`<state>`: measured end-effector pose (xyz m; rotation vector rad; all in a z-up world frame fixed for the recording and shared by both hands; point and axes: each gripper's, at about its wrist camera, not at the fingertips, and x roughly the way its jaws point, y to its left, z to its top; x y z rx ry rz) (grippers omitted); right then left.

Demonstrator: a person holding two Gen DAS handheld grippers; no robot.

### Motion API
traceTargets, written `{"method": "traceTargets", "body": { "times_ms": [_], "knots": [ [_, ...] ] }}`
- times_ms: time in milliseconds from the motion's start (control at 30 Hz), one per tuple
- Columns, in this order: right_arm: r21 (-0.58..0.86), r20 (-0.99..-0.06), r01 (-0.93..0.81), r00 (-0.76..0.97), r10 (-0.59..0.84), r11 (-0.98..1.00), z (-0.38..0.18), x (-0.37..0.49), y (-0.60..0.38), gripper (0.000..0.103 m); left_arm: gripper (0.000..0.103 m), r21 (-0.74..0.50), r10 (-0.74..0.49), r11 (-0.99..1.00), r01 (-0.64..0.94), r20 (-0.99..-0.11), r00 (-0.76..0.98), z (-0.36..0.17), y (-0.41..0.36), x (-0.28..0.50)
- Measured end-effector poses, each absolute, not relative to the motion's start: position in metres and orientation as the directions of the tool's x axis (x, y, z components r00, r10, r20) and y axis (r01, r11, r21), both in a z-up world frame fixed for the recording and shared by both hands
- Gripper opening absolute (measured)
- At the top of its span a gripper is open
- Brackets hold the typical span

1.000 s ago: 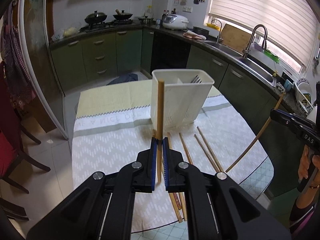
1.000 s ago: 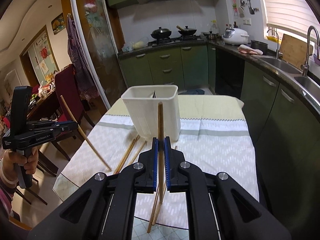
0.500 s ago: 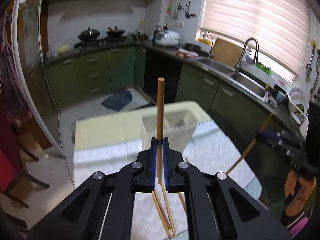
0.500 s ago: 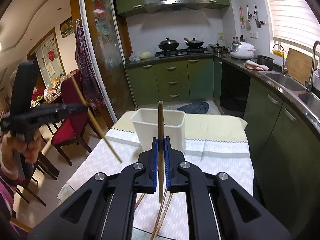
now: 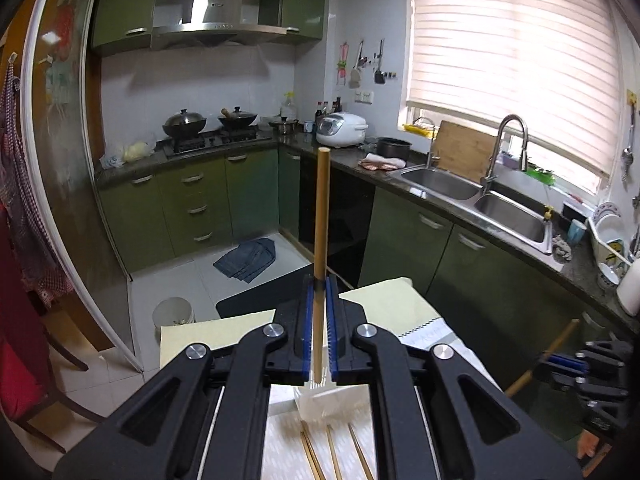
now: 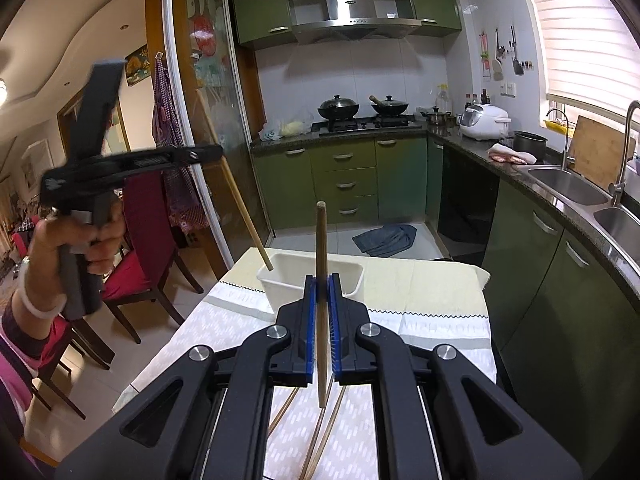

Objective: Organize utensils
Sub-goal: 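Lift a chopstick with the left tool while the right tool lifts another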

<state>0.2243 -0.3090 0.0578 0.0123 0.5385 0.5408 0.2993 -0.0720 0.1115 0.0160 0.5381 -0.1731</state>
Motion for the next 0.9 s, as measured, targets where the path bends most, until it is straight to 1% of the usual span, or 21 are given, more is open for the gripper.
{"method": "traceTargets", "body": {
  "times_ms": [200, 400, 533, 633, 667, 733, 767, 800, 900],
  "knots": [
    [0.148, -0.480, -0.487, 0.725, 0.493, 0.861, 0.064, 0.234, -0.307, 0.007, 0.006, -0.039, -0.157, 0.985, 0.165, -0.580, 0.800, 0.074, -0.076, 0.328],
    [0.141, -0.430, -0.496, 0.749, 0.504, 0.857, 0.090, 0.243, -0.301, 0.007, 0.006, -0.031, -0.154, 0.984, 0.177, -0.656, 0.739, 0.030, -0.080, 0.342],
    [0.142, -0.382, -0.483, 0.778, 0.498, 0.864, 0.115, 0.257, -0.297, 0.007, 0.006, -0.043, -0.163, 0.982, 0.182, -0.674, 0.721, 0.018, -0.075, 0.342],
    [0.148, -0.351, -0.478, 0.793, 0.498, 0.866, 0.132, 0.271, -0.292, 0.007, 0.006, -0.043, -0.162, 0.983, 0.179, -0.666, 0.728, 0.022, -0.069, 0.336],
    [0.149, -0.342, -0.476, 0.798, 0.497, 0.867, 0.137, 0.276, -0.291, 0.007, 0.008, -0.043, -0.162, 0.983, 0.179, -0.663, 0.731, 0.023, -0.067, 0.334],
    [0.144, -0.326, -0.461, 0.813, 0.482, 0.876, 0.145, 0.289, -0.285, 0.007, 0.016, -0.037, -0.156, 0.984, 0.176, -0.660, 0.735, 0.026, -0.064, 0.331],
    [0.144, -0.327, -0.455, 0.816, 0.476, 0.879, 0.148, 0.297, -0.282, 0.007, 0.026, -0.036, -0.154, 0.984, 0.174, -0.659, 0.736, 0.026, -0.063, 0.329],
    [0.144, -0.332, -0.447, 0.819, 0.469, 0.883, 0.149, 0.305, -0.278, 0.007, 0.030, -0.037, -0.152, 0.985, 0.171, -0.658, 0.738, 0.026, -0.062, 0.328],
    [0.141, -0.351, -0.422, 0.824, 0.444, 0.896, 0.142, 0.331, -0.268, 0.007, 0.030, -0.049, -0.158, 0.985, 0.168, -0.659, 0.735, 0.026, -0.058, 0.325]
  ]
}}
